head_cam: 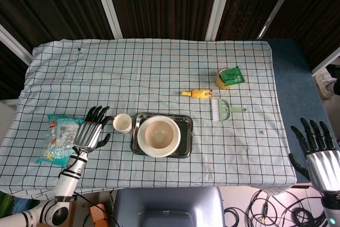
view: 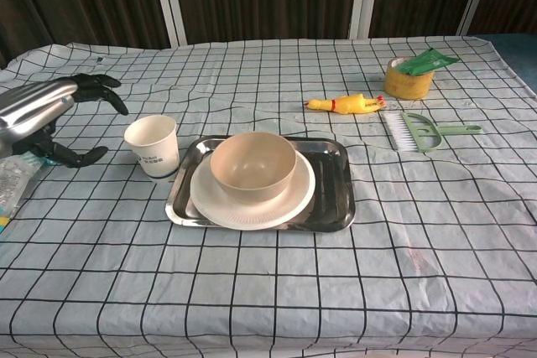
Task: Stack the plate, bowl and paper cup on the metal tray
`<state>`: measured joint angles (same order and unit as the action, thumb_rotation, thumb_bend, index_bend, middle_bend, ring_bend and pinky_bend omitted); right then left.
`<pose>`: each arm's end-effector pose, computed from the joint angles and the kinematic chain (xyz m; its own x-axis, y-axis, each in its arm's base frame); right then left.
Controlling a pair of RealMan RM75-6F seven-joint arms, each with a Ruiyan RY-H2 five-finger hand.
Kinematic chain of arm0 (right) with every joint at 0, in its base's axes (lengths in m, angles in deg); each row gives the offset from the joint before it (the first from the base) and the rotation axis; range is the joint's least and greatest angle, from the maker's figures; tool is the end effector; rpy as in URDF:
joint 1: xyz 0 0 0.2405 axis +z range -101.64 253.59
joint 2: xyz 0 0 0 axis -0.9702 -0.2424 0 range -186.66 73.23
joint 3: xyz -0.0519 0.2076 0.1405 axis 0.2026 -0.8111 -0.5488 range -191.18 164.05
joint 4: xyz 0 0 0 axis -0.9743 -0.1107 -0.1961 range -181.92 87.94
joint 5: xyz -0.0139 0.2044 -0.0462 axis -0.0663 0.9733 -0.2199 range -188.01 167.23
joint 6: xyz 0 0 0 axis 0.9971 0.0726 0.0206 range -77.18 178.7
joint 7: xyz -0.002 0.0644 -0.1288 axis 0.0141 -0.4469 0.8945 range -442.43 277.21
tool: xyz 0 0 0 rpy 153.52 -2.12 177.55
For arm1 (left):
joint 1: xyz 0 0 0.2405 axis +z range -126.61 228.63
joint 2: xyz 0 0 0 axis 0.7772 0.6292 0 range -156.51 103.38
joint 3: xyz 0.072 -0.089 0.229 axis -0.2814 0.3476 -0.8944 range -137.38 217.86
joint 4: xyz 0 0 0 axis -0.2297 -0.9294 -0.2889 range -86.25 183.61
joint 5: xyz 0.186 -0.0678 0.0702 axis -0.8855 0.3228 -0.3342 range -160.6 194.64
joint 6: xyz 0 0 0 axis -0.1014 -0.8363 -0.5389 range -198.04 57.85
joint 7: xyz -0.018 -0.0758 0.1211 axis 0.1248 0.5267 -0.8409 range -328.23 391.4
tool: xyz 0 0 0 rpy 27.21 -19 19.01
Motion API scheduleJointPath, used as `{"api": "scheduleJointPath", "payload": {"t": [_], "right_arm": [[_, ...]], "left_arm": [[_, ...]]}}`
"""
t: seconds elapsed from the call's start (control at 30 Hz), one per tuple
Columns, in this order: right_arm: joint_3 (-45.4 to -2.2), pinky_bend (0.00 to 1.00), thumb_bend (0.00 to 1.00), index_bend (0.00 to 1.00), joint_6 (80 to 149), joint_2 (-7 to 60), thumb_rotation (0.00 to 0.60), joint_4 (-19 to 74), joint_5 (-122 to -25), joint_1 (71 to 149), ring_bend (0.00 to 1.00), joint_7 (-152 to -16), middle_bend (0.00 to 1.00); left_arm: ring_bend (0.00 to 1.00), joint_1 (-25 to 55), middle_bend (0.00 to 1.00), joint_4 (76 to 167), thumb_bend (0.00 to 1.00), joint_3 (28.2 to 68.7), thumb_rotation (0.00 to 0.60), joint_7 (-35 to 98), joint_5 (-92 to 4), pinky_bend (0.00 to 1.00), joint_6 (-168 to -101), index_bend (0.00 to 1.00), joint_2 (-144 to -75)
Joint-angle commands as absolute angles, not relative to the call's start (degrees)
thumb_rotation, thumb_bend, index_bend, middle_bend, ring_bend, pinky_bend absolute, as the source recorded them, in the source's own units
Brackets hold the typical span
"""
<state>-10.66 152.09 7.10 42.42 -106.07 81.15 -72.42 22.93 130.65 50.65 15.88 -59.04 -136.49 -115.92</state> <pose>-0.2891 -0.1578 0.1788 0.5621 0.2123 0.7994 -0.7911 -0.1441 0.5945 -0.2075 0.3068 0.0109 0.3971 0.1038 0.9119 0.8960 -0.2591 -0.3607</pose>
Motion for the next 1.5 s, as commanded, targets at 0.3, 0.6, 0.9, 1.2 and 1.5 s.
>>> {"api": "scheduleJointPath", "payload": {"t": [0.3, 0.6, 0.9, 1.2, 1.5], "right_arm": [[-11.79, 0.00, 0.23, 0.14, 154.47, 2.82, 0.600, 46.43, -107.52, 78.70, 0.00, -77.79, 0.00], [-12.86, 0.00, 0.24, 0.14, 153.33, 1.36, 0.600, 47.67, -106.92, 77.71, 0.00, -78.69, 0.00], [-13.70, 0.00, 0.24, 0.14, 153.07, 0.91, 0.600, 47.68, -107.24, 76.94, 0.00, -79.38, 0.00], [-13.96, 0.00, 0.23, 0.14, 152.60, 0.58, 0.600, 47.87, -107.68, 76.54, 0.00, -79.88, 0.00], [-14.81, 0.00, 0.23, 0.14, 153.79, 0.30, 0.600, 47.87, -108.46, 75.66, 0.00, -80.86, 0.00]], "left_arm": [[0.00, 20.55, 0.10, 123.62, 0.37, 50.47, 0.600, 17.23, -61.06, 0.05, -137.57, 0.35, -121.27], [0.00, 19.52, 0.12, 119.09, 0.37, 49.44, 0.600, 19.22, -63.38, 0.05, -138.88, 0.39, -124.54], [0.00, 18.35, 0.13, 114.70, 0.38, 49.49, 0.600, 21.96, -62.65, 0.05, -136.98, 0.47, -126.71], [0.00, 17.56, 0.17, 111.46, 0.40, 49.56, 0.600, 24.51, -63.84, 0.04, -137.81, 0.57, -128.16], [0.00, 16.95, 0.18, 108.61, 0.48, 48.41, 0.600, 26.82, -65.84, 0.02, -138.43, 0.59, -128.41]]}}
